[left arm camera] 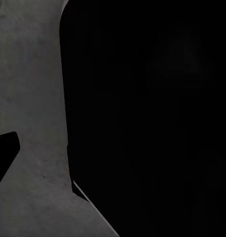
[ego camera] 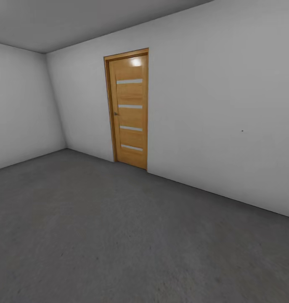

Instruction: Move the two storage containers from the living room to the garage. In the garage, place one container on the floor and stack the other container on top of it (either order is fine).

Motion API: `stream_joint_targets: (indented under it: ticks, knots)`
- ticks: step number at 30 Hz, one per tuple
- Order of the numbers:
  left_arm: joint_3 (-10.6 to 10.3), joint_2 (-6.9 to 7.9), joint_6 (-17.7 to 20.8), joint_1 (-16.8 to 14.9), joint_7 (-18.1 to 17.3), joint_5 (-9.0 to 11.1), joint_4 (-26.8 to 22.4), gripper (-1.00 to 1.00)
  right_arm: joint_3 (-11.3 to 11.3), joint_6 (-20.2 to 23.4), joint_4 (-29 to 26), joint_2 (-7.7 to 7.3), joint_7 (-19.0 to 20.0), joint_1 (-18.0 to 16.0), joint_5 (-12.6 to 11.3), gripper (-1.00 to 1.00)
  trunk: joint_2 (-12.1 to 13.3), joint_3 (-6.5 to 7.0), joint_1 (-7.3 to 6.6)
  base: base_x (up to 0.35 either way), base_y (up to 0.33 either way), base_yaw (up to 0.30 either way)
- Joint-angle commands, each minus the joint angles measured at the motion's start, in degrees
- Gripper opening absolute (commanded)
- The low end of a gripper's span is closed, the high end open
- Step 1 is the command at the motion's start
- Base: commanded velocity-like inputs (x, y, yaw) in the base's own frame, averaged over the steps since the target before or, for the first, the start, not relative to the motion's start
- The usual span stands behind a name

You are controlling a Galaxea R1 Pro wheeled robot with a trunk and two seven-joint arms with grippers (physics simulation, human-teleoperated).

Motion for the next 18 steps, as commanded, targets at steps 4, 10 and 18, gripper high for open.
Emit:
stream_joint_targets:
  ticks: [4, 10, 18]
  knots:
    - [0.0, 0.00, 0.0, 0.0, 0.0, 0.0, 0.0, 1.00, 1.6, 0.0, 0.0, 0.00, 0.0, 0.0, 0.0, 1.00, 0.0, -0.03, 0.00, 0.000, 0.000, 0.000]
    - [0.0, 0.00, 0.0, 0.0, 0.0, 0.0, 0.0, 1.00, 14.2, 0.0, 0.0, 0.00, 0.0, 0.0, 0.0, 1.00, 0.0, -0.03, 0.00, 0.000, 0.000, 0.000]
    - [0.0, 0.00, 0.0, 0.0, 0.0, 0.0, 0.0, 1.00, 14.2, 0.0, 0.0, 0.00, 0.0, 0.0, 0.0, 1.00, 0.0, -0.03, 0.00, 0.000, 0.000, 0.000]
